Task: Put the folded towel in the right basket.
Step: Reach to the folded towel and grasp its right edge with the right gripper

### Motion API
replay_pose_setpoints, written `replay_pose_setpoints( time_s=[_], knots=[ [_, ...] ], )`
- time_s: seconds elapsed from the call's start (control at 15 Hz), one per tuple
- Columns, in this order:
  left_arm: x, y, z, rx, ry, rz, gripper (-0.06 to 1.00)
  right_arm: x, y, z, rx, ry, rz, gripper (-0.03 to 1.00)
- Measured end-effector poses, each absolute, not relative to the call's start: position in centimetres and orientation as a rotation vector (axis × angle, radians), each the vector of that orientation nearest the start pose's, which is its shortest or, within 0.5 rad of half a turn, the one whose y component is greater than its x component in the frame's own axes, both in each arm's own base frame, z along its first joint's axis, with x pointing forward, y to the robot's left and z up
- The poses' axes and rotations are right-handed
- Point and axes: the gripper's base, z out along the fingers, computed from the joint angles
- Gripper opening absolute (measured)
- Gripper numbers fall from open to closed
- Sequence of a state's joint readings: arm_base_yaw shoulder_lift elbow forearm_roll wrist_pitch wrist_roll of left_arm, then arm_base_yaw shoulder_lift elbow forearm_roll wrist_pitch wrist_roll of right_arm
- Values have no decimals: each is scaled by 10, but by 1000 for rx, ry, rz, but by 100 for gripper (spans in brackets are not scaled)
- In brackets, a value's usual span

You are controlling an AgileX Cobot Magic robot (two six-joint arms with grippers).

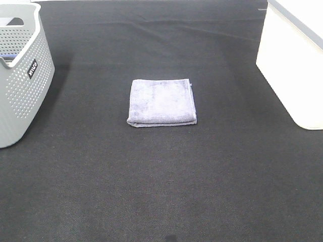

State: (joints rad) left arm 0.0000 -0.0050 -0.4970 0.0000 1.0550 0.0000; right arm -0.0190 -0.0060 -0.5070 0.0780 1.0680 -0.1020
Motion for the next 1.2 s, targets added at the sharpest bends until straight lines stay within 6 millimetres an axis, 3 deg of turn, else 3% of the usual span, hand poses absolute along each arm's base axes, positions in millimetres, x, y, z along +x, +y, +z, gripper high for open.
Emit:
replay_pose_setpoints(
  time_s=[1.2],
  knots=[
    [-5, 0, 277, 0, 2037, 0, 97, -7, 6, 279, -89, 2034, 17, 83]
  ],
)
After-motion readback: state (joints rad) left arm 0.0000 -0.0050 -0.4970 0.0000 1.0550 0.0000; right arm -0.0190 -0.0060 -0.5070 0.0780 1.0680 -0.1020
